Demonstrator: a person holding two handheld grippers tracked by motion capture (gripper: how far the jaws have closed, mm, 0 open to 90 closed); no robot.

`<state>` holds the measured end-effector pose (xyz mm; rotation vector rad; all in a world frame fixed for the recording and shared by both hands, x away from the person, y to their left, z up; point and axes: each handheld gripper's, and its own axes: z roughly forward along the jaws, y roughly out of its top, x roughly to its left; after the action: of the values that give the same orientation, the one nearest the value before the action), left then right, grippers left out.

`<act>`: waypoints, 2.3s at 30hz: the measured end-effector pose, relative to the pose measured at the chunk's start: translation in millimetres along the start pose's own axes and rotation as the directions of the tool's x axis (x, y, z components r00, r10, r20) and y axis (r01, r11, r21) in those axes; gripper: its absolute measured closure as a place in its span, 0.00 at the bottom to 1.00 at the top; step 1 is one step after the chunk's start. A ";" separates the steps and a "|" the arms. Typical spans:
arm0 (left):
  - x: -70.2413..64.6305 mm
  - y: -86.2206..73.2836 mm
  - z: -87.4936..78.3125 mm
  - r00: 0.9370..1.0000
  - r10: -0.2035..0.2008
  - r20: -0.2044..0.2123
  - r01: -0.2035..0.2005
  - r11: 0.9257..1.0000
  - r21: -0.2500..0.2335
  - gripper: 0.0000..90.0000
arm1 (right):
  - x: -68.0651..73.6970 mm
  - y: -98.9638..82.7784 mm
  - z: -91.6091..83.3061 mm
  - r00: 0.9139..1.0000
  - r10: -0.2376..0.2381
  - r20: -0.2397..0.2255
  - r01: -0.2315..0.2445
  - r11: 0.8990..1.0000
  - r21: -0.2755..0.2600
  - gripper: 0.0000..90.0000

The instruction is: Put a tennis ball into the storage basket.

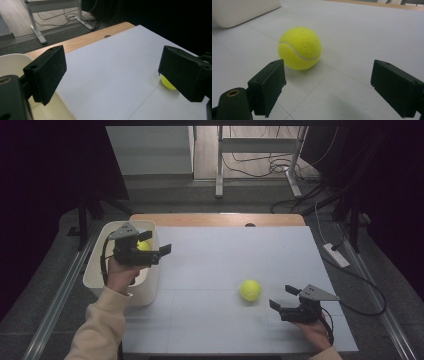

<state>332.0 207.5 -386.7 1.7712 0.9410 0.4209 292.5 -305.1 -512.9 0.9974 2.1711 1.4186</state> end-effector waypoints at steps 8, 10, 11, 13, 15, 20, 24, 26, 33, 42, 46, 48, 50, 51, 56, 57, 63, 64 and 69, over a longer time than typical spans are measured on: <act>-11.7 3.6 10.8 0.999 0.016 0.035 -0.016 1.000 0.010 0.09 | -0.5 -0.3 -0.2 1.000 0.003 -0.001 -0.003 1.000 -0.001 0.14; -14.4 3.8 13.2 0.999 0.019 0.040 -0.020 1.000 0.015 0.09 | -0.5 -0.2 -0.4 1.000 0.004 -0.001 -0.004 1.000 -0.001 0.14; -14.4 3.8 13.2 0.999 0.019 0.040 -0.020 1.000 0.015 0.09 | -0.5 -0.2 -0.4 1.000 0.004 -0.001 -0.004 1.000 -0.001 0.14; -16.3 3.9 15.6 0.999 0.025 0.038 -0.026 0.999 0.023 0.09 | -0.6 -0.4 -0.7 1.000 0.002 -0.003 -0.002 1.000 -0.003 0.14; -18.5 4.4 17.6 0.999 0.030 0.035 -0.031 0.999 0.027 0.09 | -0.6 -0.7 -1.4 1.000 0.000 -0.002 0.000 1.000 -0.001 0.14; -24.7 5.5 22.0 0.998 0.037 0.056 -0.039 0.999 0.025 0.08 | -0.4 -1.2 -2.5 1.000 -0.008 -0.001 0.008 1.000 -0.001 0.14; -28.0 5.7 26.8 0.997 0.036 0.070 -0.038 0.999 0.024 0.08 | -0.7 -1.8 -2.7 1.000 -0.007 0.000 0.007 1.000 0.000 0.14; -29.8 5.3 30.0 0.997 0.036 0.074 -0.038 0.999 0.029 0.08 | -1.0 -2.0 -2.8 1.000 -0.006 0.000 0.006 1.000 0.001 0.14; -36.5 5.3 35.4 0.995 0.041 0.095 -0.044 0.999 0.033 0.08 | -1.3 -1.6 -1.9 1.000 -0.007 0.000 0.007 1.000 0.001 0.14; -44.3 2.4 40.8 0.991 0.053 0.119 -0.061 0.996 0.060 0.08 | -2.0 -0.6 1.0 1.000 -0.005 0.002 0.005 1.000 0.004 0.14; -46.2 1.0 44.0 0.989 0.058 0.134 -0.068 0.995 0.071 0.08 | -0.9 -0.8 0.7 1.000 0.006 0.003 -0.006 1.000 0.004 0.14; -47.2 0.3 46.1 0.989 0.058 0.139 -0.069 0.995 0.075 0.08 | -1.0 -0.9 0.3 1.000 0.007 0.006 -0.007 1.000 0.004 0.14; -48.1 -0.1 47.0 0.989 0.057 0.138 -0.068 0.995 0.076 0.08 | -0.9 -0.8 0.2 1.000 0.006 0.006 -0.006 1.000 0.003 0.14; -48.7 -0.3 48.0 0.988 0.059 0.140 -0.070 0.994 0.080 0.08 | -0.6 -0.7 0.3 1.000 0.004 0.006 -0.004 1.000 0.000 0.14; -54.2 -1.3 53.1 0.986 0.069 0.155 -0.083 0.993 0.085 0.08 | -0.2 -0.5 1.2 1.000 0.000 0.007 0.000 1.000 0.002 0.14; -55.5 -1.5 54.4 0.985 0.069 0.157 -0.083 0.993 0.088 0.07 | -0.1 -0.5 1.4 1.000 0.000 0.006 0.000 1.000 0.002 0.14; -63.9 -2.6 62.3 0.983 0.077 0.168 -0.092 0.992 0.084 0.07 | 0.5 0.4 1.1 1.000 -0.004 0.004 0.004 1.000 -0.002 0.14; -65.5 -2.6 63.9 0.982 0.078 0.172 -0.094 0.992 0.085 0.07 | 0.9 0.5 0.7 1.000 -0.004 0.001 0.004 1.000 -0.004 0.14; -71.5 -4.7 71.9 0.978 0.084 0.190 -0.105 0.989 0.107 0.07 | 2.3 -0.1 -2.4 1.000 -0.005 0.005 0.005 1.000 -0.006 0.14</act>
<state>333.0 108.4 -409.0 1.9310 0.7648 0.2592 289.4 -305.0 -511.8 0.9919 2.1629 1.4176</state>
